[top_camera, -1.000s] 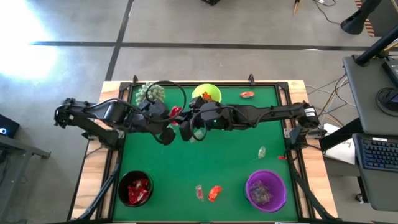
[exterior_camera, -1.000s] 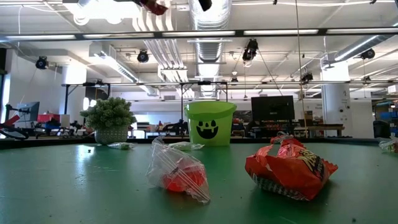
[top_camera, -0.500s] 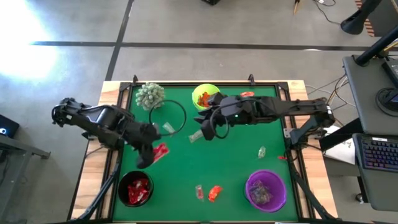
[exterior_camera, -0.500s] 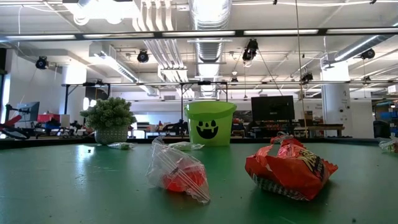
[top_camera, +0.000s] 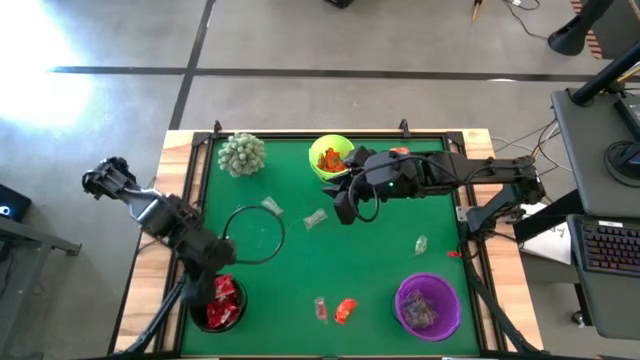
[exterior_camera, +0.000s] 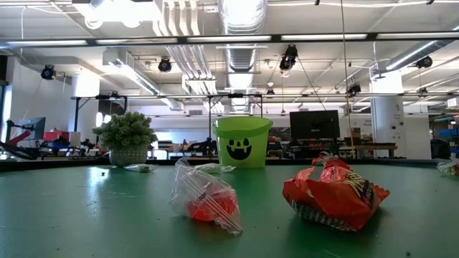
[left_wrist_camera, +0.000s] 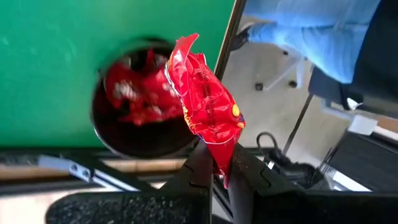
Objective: Organize candy in baskets
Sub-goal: Put the red candy into the black bucket
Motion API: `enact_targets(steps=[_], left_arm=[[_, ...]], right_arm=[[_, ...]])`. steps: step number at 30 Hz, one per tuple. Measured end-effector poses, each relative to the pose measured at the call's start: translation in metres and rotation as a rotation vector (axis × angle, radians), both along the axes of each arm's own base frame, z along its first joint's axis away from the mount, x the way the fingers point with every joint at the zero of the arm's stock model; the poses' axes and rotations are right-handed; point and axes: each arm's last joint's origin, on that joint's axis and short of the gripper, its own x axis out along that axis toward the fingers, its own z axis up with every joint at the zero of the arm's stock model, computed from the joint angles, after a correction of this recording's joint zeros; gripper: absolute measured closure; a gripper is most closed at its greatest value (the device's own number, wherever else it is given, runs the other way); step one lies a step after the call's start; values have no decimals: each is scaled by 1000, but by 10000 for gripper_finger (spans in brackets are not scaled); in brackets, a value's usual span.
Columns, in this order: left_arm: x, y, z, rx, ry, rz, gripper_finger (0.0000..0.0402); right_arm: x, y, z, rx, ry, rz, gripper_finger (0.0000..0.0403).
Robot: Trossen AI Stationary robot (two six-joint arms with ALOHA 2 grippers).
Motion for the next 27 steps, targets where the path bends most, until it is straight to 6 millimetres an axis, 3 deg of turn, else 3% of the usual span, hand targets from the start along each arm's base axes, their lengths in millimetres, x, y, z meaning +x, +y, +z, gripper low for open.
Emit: enact_targets(steps=[13, 27], left_arm=[[-10, -33, -13, 37, 96, -37, 391], [13, -54, -44, 177, 104, -177, 299]], right_arm=[[0, 1, -1, 14, 1, -6, 252], [-1, 14, -1, 29, 1, 24, 252]])
